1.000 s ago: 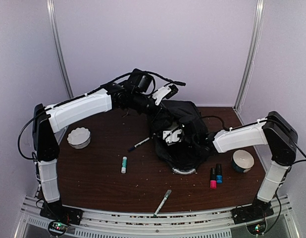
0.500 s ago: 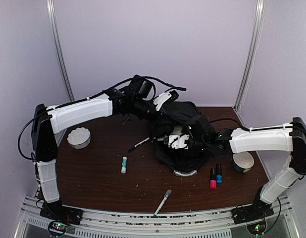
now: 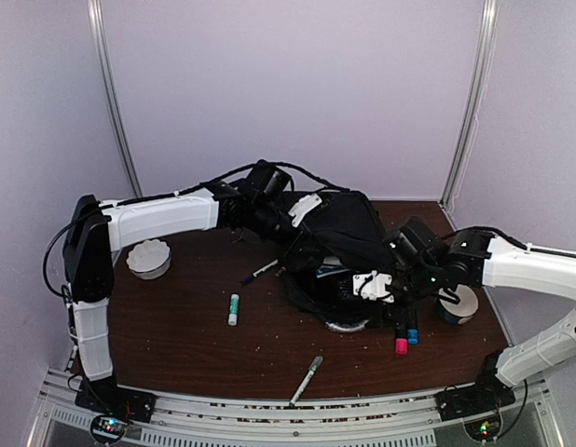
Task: Pack the student bag
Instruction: Place the largest pocket of the bag in the student bag, then grab the largest pocket of the student bag.
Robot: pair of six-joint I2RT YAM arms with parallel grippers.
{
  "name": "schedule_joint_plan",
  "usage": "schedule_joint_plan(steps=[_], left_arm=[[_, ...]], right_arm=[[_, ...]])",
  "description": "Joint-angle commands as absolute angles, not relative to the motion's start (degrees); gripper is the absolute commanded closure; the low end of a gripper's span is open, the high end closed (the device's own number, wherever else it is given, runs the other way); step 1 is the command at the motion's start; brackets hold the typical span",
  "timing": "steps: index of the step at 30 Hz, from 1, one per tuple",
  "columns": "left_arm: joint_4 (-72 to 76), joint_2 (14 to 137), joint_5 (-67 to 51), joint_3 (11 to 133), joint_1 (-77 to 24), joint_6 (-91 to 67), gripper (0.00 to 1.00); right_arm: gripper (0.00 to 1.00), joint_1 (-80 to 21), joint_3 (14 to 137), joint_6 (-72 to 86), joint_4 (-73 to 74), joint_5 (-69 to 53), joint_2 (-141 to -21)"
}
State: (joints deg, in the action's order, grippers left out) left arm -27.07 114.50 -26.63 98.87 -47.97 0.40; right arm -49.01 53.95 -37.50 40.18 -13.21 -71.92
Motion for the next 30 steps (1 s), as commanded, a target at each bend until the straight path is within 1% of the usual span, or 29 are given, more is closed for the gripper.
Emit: schedule_joint_plan(steps=[1,4,7,8,9,11,12,14,16,19,21,23,27,30], left_arm=[[-25.1,118.48,-24.23,96.25,-46.94,2.46,1.0],[-24.64,120.36,-24.85,95.98,-46.98,1.97,1.0],[-24.58,121.49,-23.39,95.98,-46.95,1.93,1.0],[-25.03,121.59,-22.21,95.98,-46.96,1.98,0.95],[-25.65,121.44,-21.08,96.1,-46.95,2.06,0.86],[-26.51,120.09,-19.85,95.99,-46.96,2.57,0.66],[-26.49,118.84,-19.29,95.33,-46.96,2.74,0.6],[-25.89,114.55,-18.03,93.19,-46.96,2.96,0.49],[-25.12,110.35,-16.68,89.74,-46.94,3.2,0.43],[-23.9,104.85,-13.85,84.52,-46.76,3.01,0.4],[-22.69,102.17,-13.2,80.4,-46.01,2.82,0.4],[-21.76,100.34,-13.73,76.81,-45.1,2.62,0.41],[-17.87,96.94,-13.81,69.98,-43.45,1.23,0.4],[-14.36,96.36,-13.08,65.99,-41.72,0.45,0.39]], right_arm=[[0.28,-47.6,56.55,-36.12,49.79,-22.26,-69.85],[0.29,-45.73,58.03,-35.42,50.53,-24.76,-69.83],[0.3,-41.4,60.27,-34.06,49.98,-27.35,-71.04],[0.3,-39.68,61.53,-33.62,49.87,-28.58,-71.73],[0.31,-37.84,62.79,-33.25,49.89,-29.99,-72.71],[0.31,-34.25,66.08,-31.72,49.53,-32.6,-74.63],[0.31,-32.44,67.73,-30.84,49.28,-33.94,-75.74],[0.31,-29.73,70.47,-28.45,47.14,-34.8,-77.58],[0.31,-28.42,72.33,-27.46,45.11,-33.42,-79.26],[0.31,-27.96,73.49,-25.5,41.04,-28.29,-81.53],[0.31,-27.7,74.43,-23.71,39.23,-26.74,-83.73],[0.31,-27.22,75.47,-22.14,38.25,-27.81,-86.33],[0.32,-27.07,79.1,-19.09,36.77,-28.48,-92.75],[0.34,-27.08,83.72,-17.08,37.87,-28.44,-98.34]])
